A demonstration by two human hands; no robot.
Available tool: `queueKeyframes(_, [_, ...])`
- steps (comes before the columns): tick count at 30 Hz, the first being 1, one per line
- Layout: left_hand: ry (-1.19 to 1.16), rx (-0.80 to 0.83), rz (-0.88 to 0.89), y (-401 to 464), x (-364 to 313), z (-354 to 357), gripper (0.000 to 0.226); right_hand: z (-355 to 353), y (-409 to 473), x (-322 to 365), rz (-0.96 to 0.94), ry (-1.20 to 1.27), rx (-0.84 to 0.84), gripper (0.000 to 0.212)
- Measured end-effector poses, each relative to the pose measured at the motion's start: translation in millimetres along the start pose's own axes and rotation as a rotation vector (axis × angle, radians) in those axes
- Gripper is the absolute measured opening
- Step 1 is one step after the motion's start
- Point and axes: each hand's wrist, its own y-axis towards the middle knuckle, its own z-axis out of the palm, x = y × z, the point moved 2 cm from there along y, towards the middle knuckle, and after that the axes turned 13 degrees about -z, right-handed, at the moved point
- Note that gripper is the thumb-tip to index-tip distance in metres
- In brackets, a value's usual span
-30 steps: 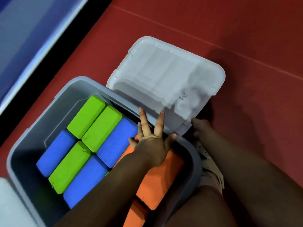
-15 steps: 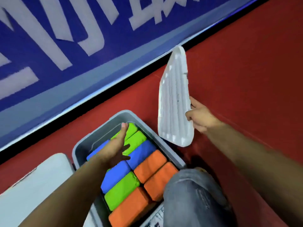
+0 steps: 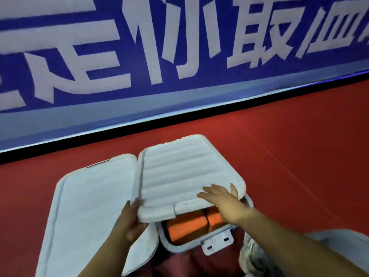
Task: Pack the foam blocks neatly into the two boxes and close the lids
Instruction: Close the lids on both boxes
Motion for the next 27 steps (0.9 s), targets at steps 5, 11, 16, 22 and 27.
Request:
queueKeyframes(5, [0.238, -0.148, -0.145, 14.9, 84.4, -26.8, 0.077, 63.3, -23.5, -24.4, 0.403, -0.022, 0.115, 0.063])
queueKeyframes(11, [0.492, -0.240, -0.216, 34.1, 113.6, -31.1, 0.092, 133.9, -57.4, -25.9, 0.840, 0.875, -0.081, 0.058])
queueKeyframes(16, [0.769, -0.314, -0.119, 50.8, 116.1, -41.8, 0.080, 129.8, -28.0, -19.1, 1.002, 1.589, -0.231, 0.038])
queueKeyframes(22, [1.017, -0.462, -0.099, 59.5, 113.8, -27.1, 0.084, 132.3, -13.9, -32.9, 1.099, 1.726, -0.419, 0.028])
queueKeyframes(27, [1.369, -0.589, 0.014, 42.9, 113.1, -3.3, 0.064, 139.5, -7.8, -39.3, 1.147, 1.749, -0.512, 0.026])
